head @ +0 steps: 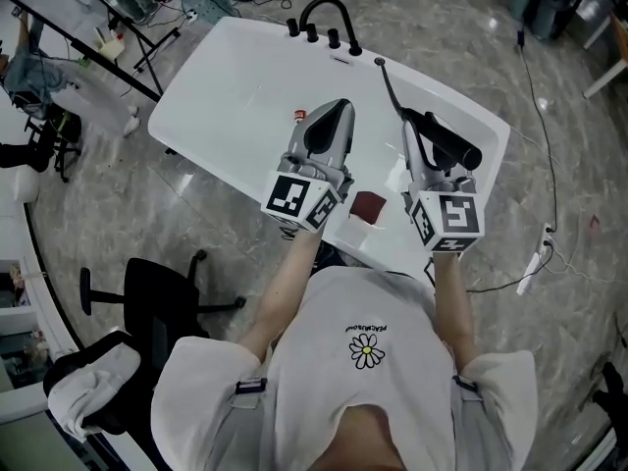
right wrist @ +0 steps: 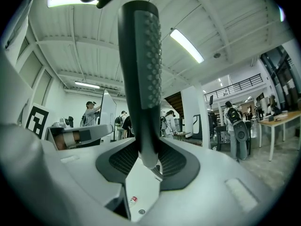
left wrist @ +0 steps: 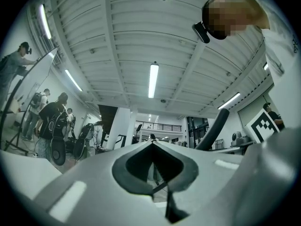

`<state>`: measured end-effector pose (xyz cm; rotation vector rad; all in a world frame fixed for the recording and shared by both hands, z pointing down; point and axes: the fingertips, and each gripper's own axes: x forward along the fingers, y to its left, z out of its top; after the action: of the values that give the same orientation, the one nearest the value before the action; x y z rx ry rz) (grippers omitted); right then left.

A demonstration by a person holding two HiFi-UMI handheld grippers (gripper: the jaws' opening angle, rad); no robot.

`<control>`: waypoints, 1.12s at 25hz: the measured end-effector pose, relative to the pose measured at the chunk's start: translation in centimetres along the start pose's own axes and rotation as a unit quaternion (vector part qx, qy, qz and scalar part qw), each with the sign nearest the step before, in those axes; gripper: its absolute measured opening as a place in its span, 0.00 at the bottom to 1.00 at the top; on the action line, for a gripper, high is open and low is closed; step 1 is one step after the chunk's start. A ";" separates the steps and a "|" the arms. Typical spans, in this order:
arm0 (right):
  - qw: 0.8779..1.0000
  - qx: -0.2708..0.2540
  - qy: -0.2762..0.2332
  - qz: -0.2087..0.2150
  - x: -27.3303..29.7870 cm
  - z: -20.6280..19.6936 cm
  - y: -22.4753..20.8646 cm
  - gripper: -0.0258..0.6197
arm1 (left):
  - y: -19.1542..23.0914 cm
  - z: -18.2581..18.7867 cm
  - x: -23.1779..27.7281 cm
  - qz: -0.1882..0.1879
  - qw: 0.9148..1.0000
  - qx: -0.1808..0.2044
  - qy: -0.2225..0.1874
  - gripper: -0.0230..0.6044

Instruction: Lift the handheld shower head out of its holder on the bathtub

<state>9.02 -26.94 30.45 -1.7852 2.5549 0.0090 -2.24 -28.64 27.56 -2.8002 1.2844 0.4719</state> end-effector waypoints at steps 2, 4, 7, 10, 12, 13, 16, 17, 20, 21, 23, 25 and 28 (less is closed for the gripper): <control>1.000 -0.001 0.000 0.003 0.0 -0.1 0.2 0.28 | -0.1 0.0 -0.3 0.001 1.000 0.001 -0.003 0.04; 1.000 0.000 -0.001 0.004 0.0 -0.1 0.2 0.28 | -0.2 0.0 -0.4 0.000 1.000 0.002 -0.005 0.04; 1.000 -0.002 -0.004 0.004 0.1 0.1 0.2 0.28 | -0.3 0.1 -0.5 0.000 1.000 0.004 -0.007 0.04; 1.000 -0.009 -0.006 0.004 0.1 0.3 0.1 0.27 | -0.3 0.1 -0.6 0.002 1.000 0.005 -0.008 0.04; 1.000 -0.009 -0.007 0.004 0.1 0.4 0.0 0.27 | -0.3 0.2 -0.6 0.005 1.000 0.003 -0.004 0.04; 1.000 -0.008 -0.007 0.004 0.0 0.4 0.1 0.27 | -0.3 0.3 -0.7 0.007 1.000 0.002 -0.002 0.04; 1.000 -0.007 -0.004 0.003 -0.2 0.1 0.2 0.27 | -0.4 -0.1 -0.9 0.004 1.000 0.003 -0.003 0.04; 1.000 -0.006 -0.004 0.003 -0.3 0.1 0.2 0.27 | -0.4 -0.1 -0.9 0.003 1.000 0.004 -0.003 0.04; 1.000 -0.004 -0.004 0.003 -0.4 0.0 0.0 0.27 | -0.4 -0.3 -0.7 0.004 1.000 0.003 -0.002 0.04; 1.000 -0.004 -0.004 0.003 -0.3 0.0 -0.1 0.27 | -0.4 -0.3 -0.7 0.005 1.000 0.003 -0.001 0.04; 1.000 -0.005 -0.004 0.003 -0.3 0.0 -0.2 0.27 | -0.3 -0.4 -0.6 0.008 1.000 0.003 -0.002 0.04; 1.000 -0.004 -0.007 0.005 -0.3 0.0 -0.3 0.27 | -0.1 -0.4 -0.5 0.010 1.000 0.002 -0.003 0.04; 1.000 0.003 -0.011 0.010 -0.3 -0.1 -0.4 0.27 | 0.0 -0.6 -0.6 0.013 1.000 0.000 -0.003 0.04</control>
<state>9.51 -26.78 30.53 -1.7474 2.5550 0.0220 -2.43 -28.31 28.25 -2.7832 1.3227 0.4797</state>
